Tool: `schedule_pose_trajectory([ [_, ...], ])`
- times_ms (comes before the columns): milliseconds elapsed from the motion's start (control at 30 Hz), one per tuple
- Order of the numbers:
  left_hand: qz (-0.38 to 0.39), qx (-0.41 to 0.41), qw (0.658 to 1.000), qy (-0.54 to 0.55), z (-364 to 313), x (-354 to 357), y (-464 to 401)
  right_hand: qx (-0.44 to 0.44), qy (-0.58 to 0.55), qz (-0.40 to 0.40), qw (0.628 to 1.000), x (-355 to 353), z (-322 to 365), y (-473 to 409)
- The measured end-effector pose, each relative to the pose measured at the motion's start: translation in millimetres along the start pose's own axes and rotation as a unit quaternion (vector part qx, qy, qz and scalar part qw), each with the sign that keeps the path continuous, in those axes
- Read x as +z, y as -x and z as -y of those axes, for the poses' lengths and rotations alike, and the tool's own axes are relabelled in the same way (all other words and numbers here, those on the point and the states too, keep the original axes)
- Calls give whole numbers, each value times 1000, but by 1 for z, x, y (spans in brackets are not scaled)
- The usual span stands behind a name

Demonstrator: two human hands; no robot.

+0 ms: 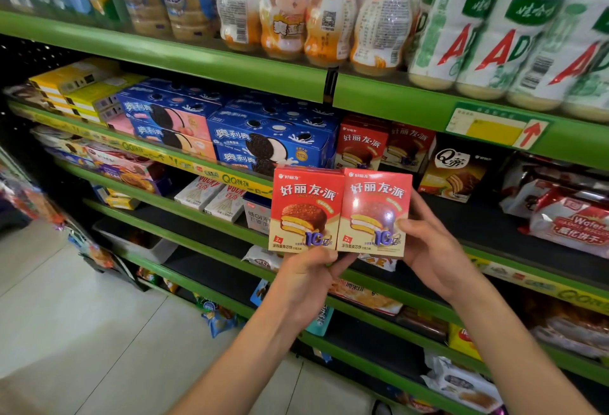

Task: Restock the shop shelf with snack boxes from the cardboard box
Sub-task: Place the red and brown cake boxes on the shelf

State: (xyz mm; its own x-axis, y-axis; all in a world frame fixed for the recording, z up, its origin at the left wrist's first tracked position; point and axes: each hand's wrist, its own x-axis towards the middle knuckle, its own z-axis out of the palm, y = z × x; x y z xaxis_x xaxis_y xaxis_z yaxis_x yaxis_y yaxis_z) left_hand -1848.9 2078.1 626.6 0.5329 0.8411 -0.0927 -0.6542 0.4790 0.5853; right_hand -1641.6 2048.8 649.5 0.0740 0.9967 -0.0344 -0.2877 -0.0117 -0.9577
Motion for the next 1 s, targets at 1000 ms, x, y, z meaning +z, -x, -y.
schedule_pose_trajectory([
  [1000,-4,36,997,-65,-12,-18,-7,-12,-26,-2,1000,10,-8,-18],
])
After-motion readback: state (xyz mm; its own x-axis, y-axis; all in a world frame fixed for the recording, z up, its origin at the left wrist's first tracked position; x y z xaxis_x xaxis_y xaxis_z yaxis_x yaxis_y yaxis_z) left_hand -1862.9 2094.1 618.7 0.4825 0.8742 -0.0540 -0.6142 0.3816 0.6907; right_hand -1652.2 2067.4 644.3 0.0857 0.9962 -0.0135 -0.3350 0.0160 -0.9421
